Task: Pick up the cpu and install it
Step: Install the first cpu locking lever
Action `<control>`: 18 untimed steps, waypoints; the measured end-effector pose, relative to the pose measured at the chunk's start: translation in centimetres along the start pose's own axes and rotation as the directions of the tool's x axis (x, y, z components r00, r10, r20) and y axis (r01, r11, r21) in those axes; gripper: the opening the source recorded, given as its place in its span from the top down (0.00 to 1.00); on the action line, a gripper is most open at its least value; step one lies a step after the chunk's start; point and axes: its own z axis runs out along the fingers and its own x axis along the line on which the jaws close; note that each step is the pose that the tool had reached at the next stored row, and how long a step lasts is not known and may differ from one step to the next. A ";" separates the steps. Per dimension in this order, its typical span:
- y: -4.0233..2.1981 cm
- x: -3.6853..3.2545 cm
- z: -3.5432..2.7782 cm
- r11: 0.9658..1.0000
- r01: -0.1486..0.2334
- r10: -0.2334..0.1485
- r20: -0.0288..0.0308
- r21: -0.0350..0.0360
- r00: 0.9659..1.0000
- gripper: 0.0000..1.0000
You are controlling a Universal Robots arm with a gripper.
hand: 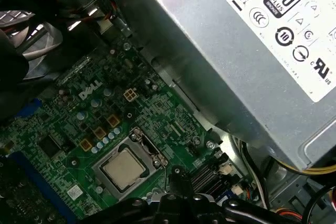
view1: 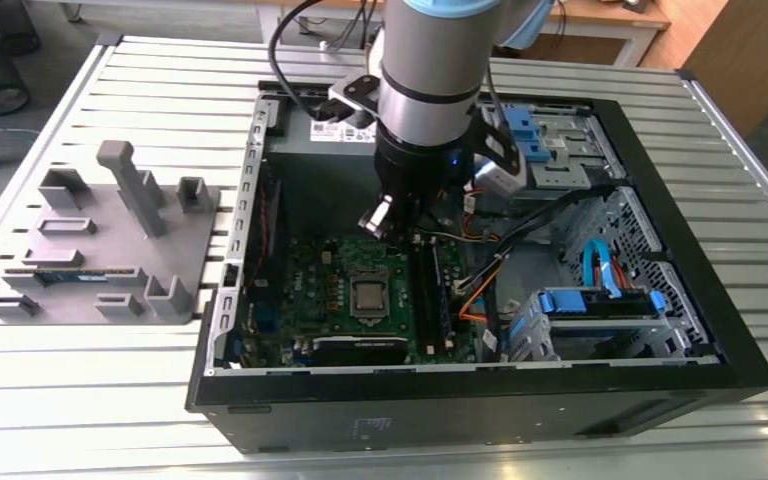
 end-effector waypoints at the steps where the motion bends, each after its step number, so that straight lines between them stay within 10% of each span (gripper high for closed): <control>1: -0.06 0.05 0.00 1.000 0.000 0.000 0.000 0.000 1.000 0.89; 18: -0.31 0.43 0.28 1.000 -0.028 0.028 0.001 0.004 1.000 0.89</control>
